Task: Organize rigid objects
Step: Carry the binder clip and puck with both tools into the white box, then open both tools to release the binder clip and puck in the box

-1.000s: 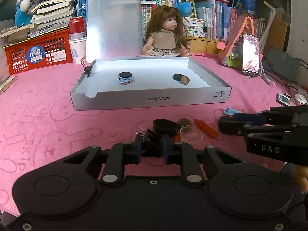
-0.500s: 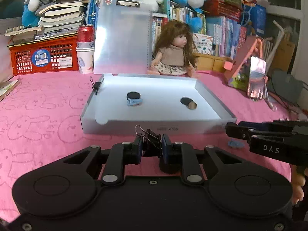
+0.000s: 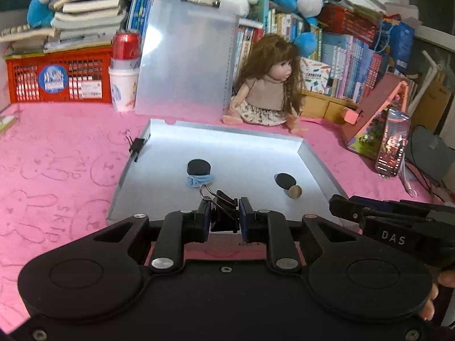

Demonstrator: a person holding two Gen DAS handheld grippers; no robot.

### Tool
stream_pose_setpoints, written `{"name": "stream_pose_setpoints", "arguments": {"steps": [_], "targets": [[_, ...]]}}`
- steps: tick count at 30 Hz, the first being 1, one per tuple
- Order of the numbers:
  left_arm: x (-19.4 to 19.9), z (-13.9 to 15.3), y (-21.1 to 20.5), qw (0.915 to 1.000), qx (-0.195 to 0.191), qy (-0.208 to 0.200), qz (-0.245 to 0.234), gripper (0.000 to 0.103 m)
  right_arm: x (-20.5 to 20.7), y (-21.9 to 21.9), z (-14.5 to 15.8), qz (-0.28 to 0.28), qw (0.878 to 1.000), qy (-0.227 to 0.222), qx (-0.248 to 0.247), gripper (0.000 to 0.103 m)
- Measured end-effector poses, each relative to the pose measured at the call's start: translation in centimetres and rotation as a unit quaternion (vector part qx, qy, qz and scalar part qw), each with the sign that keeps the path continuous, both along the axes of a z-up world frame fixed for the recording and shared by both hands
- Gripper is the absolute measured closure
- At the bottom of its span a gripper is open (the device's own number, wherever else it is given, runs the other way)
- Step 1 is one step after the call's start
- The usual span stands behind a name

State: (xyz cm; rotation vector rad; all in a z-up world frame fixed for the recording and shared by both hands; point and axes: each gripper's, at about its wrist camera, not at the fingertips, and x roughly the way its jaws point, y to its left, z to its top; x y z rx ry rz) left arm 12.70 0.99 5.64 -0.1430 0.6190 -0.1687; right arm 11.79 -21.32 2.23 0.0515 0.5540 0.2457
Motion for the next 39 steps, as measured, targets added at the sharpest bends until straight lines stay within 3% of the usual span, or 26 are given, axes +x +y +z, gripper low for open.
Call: {"name": "stream_pose_setpoints", "arguments": {"steps": [20, 33, 39], "targets": [[7.6, -4.5, -1.9, 0.9972, 0.051, 0.051, 0.021, 0.084, 6.3, 1.0, -3.0, -0.022, 0.998, 0.058, -0.008, 0.067], [9.6, -5.2, -2.4, 0.995, 0.085, 0.037, 0.036, 0.083, 7.8, 1.3, -3.7, -0.025, 0.997, 0.063, -0.021, 0.067], [10.2, -5.2, -2.1, 0.9954, 0.08, 0.039, 0.037, 0.083, 9.0, 0.9, -3.5, -0.033, 0.997, 0.072, -0.01, 0.067]]}}
